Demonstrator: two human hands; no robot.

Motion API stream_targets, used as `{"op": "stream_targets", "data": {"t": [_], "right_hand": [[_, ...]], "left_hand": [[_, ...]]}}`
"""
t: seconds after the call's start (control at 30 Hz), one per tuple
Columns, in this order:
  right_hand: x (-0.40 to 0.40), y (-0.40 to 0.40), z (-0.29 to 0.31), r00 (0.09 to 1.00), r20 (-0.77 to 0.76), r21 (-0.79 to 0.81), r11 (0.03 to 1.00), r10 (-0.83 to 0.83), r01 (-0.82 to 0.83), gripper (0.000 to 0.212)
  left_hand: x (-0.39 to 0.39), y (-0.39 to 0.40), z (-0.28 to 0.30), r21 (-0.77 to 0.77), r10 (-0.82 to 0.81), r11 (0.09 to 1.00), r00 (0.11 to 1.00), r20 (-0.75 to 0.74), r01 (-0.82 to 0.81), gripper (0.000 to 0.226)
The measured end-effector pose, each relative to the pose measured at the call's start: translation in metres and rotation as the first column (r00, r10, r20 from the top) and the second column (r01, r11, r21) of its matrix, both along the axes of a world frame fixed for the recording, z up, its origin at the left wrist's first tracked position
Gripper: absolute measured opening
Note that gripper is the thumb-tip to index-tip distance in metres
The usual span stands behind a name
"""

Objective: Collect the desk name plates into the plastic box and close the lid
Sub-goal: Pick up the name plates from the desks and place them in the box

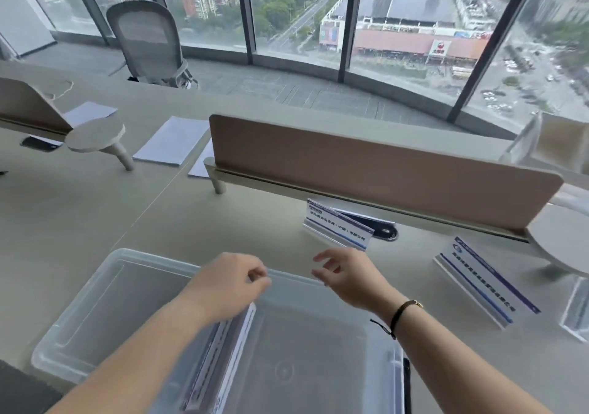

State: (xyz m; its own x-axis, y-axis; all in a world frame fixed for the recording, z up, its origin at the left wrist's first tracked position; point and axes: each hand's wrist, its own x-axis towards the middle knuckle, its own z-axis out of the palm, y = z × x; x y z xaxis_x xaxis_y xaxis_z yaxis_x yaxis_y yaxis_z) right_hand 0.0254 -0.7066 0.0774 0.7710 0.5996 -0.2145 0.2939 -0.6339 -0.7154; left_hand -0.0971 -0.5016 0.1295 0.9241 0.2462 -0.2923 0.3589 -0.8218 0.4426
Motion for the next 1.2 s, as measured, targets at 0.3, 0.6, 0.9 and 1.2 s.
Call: {"op": "stream_targets", "data": {"t": [0.3,0.6,0.9,1.2], "right_hand": [[0.073,-0.031,-0.023,0.948,0.137,-0.164,0.938,-0.286,0.307,0.028],[0.136,-0.024,-0.081,0.878,0.269,-0.307,0.829,-0.395,0.467,0.036],[0.145,-0.015,-0.117,0.857,0.294,-0.332,0.795,-0.424,0.507,0.023],[0.137,-0.004,-0.117,0.854,0.358,-0.309,0.816,-0.377,0.489,0.013]], "left_hand": [[0.150,0.020,-0.032,0.155,-0.216,0.967,0.973,0.079,0.202,0.031],[0.256,0.026,-0.125,0.320,-0.386,0.870,0.922,-0.037,0.376,0.037],[0.275,0.029,-0.173,0.404,-0.417,0.834,0.909,0.019,0.375,0.039],[0.267,0.051,-0.177,0.376,-0.447,0.839,0.892,0.065,0.393,0.023]]}}
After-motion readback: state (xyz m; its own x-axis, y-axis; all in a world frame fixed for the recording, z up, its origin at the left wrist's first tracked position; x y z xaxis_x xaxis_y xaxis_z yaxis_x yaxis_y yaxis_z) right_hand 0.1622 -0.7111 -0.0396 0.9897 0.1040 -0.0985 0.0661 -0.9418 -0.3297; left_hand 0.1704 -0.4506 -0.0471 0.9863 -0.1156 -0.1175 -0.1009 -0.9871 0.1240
